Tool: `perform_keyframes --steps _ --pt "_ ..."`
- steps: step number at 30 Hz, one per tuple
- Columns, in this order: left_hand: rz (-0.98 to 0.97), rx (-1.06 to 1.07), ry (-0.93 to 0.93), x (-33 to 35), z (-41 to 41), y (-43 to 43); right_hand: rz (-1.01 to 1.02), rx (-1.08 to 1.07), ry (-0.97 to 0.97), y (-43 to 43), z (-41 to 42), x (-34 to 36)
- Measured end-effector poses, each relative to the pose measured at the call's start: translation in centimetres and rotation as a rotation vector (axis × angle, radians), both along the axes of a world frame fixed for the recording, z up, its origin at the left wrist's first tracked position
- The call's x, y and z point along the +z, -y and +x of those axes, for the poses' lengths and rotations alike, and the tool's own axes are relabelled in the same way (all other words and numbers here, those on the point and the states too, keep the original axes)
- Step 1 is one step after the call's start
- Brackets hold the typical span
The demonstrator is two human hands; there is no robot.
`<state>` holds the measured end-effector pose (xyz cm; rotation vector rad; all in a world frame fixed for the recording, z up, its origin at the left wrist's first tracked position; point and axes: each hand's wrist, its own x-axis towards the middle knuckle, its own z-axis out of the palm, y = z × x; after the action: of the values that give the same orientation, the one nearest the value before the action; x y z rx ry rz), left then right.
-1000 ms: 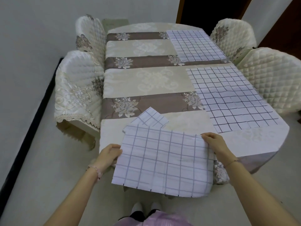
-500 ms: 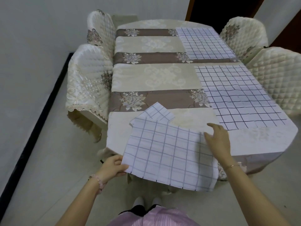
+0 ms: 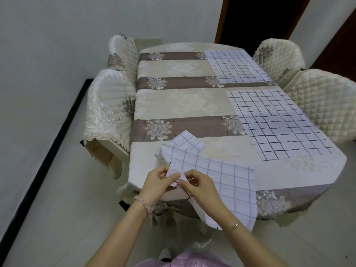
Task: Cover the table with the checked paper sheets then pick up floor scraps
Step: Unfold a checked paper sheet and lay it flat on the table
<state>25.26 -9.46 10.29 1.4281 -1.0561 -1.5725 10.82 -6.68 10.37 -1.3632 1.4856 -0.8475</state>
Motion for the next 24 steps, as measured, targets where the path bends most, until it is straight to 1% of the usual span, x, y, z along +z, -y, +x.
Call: perform_keyframes --steps 5,8,11,15,18,21,24 --pt "-0.053 -0.084 0.015 1.3 0.1 1.1 -0.042 -0.083 0.009 1.2 -2.3 0.8" --pt "-0.059 -0.075 -0.001 2.0 1.0 2.2 -0.033 -0.190 0.077 2.3 -4.7 1.3" --pt "-0.072 0.014 -0.009 2.5 2.6 3.8 -0.031 -0.314 0.101 3.5 -8.0 1.7" --pt "-0.067 0.112 -0.073 3.5 5.4 6.3 -0.040 -0.419 0.105 5.2 -13.0 2.6" --pt "-0.089 0.178 -0.042 4.0 6.8 8.6 -0.016 -0.446 0.101 6.5 -16.0 3.3" --pt "-0.051 0.258 -0.023 4.1 7.7 11.5 0.046 -0.448 0.069 7.9 -18.2 3.6" --pt "-0.025 0.266 0.075 3.6 8.8 14.3 0.092 -0.444 0.053 9.5 -20.1 3.0"
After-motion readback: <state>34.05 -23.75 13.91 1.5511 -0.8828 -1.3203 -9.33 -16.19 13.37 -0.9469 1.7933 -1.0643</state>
